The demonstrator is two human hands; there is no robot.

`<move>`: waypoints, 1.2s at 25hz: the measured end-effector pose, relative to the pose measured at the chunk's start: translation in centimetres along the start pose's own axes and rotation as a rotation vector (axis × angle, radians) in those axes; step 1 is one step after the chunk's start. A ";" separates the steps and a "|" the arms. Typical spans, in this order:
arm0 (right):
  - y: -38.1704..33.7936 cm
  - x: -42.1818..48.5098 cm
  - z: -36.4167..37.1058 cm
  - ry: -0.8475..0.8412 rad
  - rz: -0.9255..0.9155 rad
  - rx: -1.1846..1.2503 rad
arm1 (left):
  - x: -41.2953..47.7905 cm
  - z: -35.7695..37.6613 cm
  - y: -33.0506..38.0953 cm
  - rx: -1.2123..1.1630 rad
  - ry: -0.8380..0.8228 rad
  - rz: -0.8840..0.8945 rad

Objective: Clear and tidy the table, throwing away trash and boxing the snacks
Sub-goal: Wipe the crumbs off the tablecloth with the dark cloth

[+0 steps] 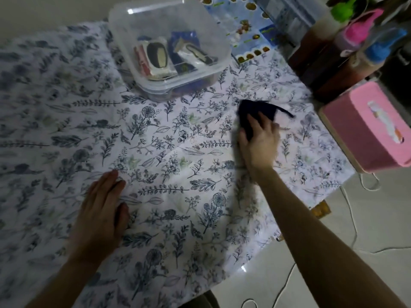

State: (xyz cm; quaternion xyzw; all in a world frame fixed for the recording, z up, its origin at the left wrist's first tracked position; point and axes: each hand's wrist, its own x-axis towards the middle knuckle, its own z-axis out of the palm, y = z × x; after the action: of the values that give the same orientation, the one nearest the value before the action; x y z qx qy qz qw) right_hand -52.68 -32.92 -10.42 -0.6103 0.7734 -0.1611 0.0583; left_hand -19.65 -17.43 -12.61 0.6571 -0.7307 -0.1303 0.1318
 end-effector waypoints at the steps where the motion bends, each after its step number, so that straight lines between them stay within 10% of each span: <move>1: -2.0 -1.4 0.4 -0.032 -0.084 0.028 | -0.1 -0.1 0.0 0.005 -0.002 -0.005; 10: 4.3 -13.7 -2.1 -0.267 -0.939 0.001 | 0.0 0.1 -0.3 0.006 0.011 0.022; 15: 13.1 -5.0 -5.2 -0.175 -0.594 -0.160 | 0.0 0.3 -0.5 0.002 -0.003 0.009; 20: 4.7 3.6 -1.2 0.027 0.096 -0.205 | -0.1 0.3 -0.8 0.005 -0.018 0.019; 30: -5.8 -12.9 1.2 -0.185 -0.620 0.117 | 0.0 0.1 -0.3 -0.004 0.007 0.025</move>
State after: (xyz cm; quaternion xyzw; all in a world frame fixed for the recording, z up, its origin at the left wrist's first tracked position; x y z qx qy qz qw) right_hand -43.75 -21.89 -11.02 -0.8243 0.5316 -0.1593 0.1116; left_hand -19.40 -17.44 -12.84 0.6481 -0.7380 -0.1282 0.1372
